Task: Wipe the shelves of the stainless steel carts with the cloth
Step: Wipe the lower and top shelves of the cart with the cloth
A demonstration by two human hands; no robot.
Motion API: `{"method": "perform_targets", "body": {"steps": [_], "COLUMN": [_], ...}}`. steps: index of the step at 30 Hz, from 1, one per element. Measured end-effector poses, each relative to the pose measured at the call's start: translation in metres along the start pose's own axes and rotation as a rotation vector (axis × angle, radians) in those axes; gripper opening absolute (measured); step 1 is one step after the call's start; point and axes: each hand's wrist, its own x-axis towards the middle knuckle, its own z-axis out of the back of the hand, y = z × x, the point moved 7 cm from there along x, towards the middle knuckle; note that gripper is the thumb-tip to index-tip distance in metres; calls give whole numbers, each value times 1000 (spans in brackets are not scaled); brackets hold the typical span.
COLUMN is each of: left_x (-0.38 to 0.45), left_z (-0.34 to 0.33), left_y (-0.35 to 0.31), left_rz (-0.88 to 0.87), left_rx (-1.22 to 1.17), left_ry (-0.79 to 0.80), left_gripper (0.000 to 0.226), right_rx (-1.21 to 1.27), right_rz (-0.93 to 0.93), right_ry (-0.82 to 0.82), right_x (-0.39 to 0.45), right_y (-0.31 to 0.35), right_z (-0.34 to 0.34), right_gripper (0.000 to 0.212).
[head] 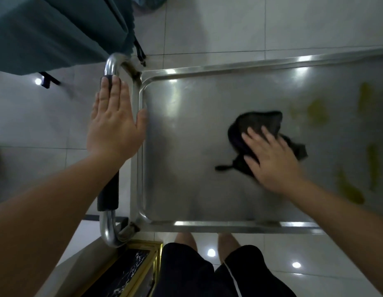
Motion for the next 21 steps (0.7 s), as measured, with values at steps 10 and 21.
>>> {"method": "perform_targets", "body": {"steps": [10,21], "left_x": [-2,-1], "left_z": [2,3], "left_y": [-3,-4], "left_rz": [6,16], "left_rx": [-41,-52], "left_ry": [25,-1], "left_gripper": [77,77], "right_rx": [-64,34], "right_rz": [53,-266], "right_ry": [64,-62], "right_x": [-114,137], "right_y": [-31,-115], "right_z": [-35,79], "right_gripper": [60,70]}}
